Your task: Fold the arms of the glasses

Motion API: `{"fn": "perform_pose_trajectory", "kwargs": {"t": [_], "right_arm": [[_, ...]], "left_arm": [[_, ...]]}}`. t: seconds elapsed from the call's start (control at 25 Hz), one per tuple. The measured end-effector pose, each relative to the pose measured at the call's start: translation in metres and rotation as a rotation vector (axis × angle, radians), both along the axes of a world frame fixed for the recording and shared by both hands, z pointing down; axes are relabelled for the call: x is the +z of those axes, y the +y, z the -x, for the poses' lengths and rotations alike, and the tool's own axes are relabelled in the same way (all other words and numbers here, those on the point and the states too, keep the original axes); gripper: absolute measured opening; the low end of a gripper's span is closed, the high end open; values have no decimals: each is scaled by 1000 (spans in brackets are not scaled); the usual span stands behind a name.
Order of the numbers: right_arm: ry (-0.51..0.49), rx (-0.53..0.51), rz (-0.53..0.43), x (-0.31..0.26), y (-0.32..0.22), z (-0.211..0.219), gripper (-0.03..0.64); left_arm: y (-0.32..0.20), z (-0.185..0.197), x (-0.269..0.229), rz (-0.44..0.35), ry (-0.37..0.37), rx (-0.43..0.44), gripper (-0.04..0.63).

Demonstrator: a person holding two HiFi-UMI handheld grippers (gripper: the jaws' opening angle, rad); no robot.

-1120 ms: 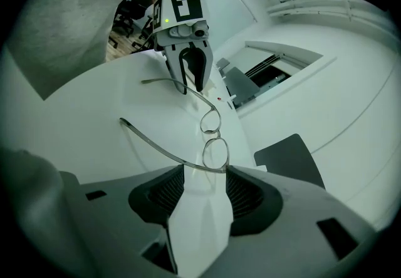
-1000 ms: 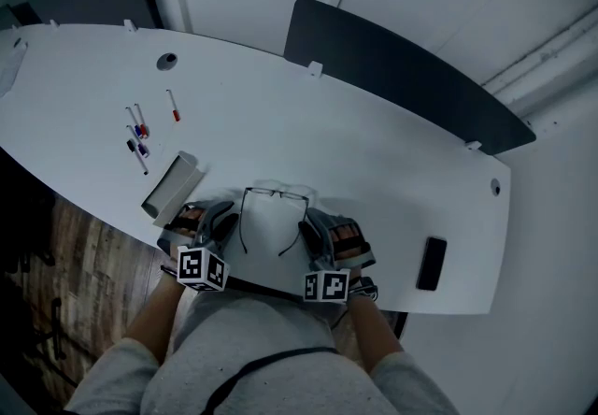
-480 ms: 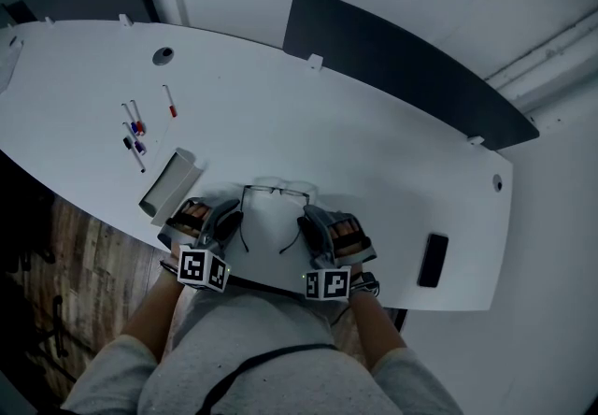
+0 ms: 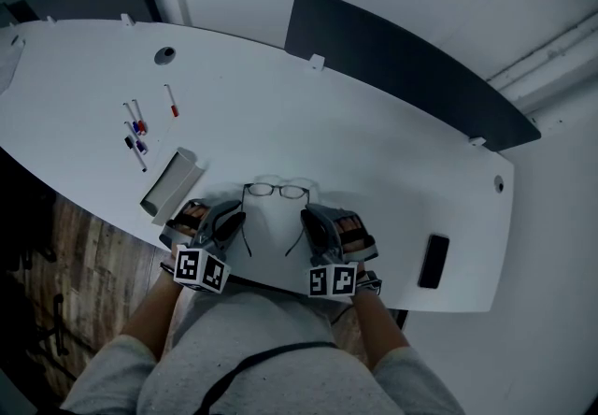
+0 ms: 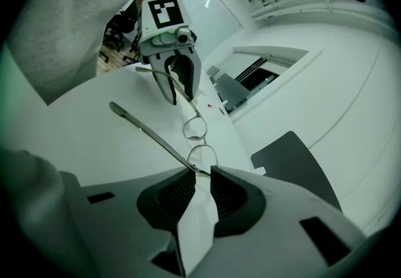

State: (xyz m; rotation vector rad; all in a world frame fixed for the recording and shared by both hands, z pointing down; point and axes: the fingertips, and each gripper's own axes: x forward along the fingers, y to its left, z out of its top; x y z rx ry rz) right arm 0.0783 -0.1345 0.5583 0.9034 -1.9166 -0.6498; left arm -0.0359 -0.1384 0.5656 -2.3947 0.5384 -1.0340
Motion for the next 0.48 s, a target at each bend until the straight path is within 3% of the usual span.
{"fn": "perform_pose_trajectory", "kwargs": {"t": [0.16, 0.48], "right_arm": [[-105, 24, 29, -12, -3, 1, 41], [-246, 54, 136, -18, 4, 9, 40]], "left_arm": [[-1, 3, -9, 5, 31, -26, 84], [3, 11, -13, 46, 85, -90, 52]]}}
